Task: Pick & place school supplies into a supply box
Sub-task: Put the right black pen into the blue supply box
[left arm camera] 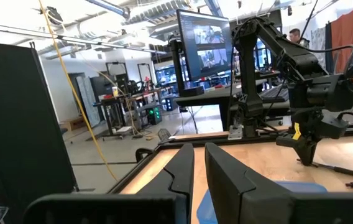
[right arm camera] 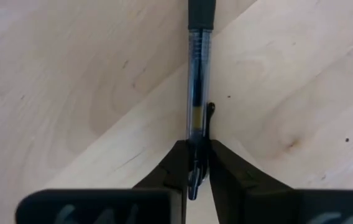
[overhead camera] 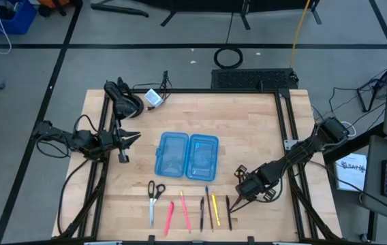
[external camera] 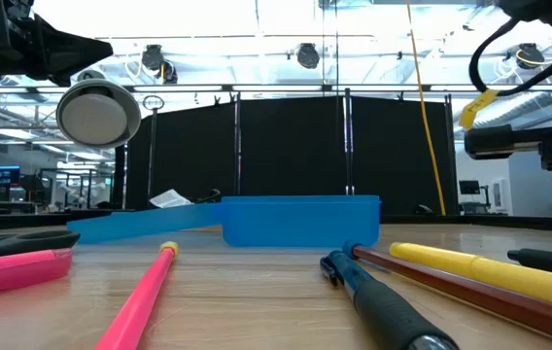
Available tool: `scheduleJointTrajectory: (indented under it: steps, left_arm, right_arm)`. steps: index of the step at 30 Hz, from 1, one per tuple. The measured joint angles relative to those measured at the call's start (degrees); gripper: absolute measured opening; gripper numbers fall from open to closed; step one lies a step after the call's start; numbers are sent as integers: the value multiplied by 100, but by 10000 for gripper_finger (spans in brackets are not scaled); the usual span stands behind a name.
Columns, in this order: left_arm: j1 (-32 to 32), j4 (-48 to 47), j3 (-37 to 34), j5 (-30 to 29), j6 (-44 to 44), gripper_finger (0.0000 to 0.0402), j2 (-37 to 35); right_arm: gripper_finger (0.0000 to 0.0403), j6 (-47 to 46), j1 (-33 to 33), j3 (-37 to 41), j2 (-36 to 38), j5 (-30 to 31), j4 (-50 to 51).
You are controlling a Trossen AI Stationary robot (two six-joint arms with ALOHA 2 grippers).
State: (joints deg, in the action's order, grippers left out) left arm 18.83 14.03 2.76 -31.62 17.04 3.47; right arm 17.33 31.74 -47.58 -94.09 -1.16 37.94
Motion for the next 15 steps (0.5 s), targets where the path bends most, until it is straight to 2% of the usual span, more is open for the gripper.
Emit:
scheduleJointTrajectory:
  steps: [6,9,15]
  left_arm:
    - [2,4,0,0,-52,47,0]
    - [0,3,0,-2,-66,47,2]
    - [0,13,0,0,-87,47,0]
  right_arm:
    - [32,-235,-5,-163,377,234,-251]
    - [1,-326,-12,-228,452,398,-310]
    - [4,-340,-12,-282,456,406,-252]
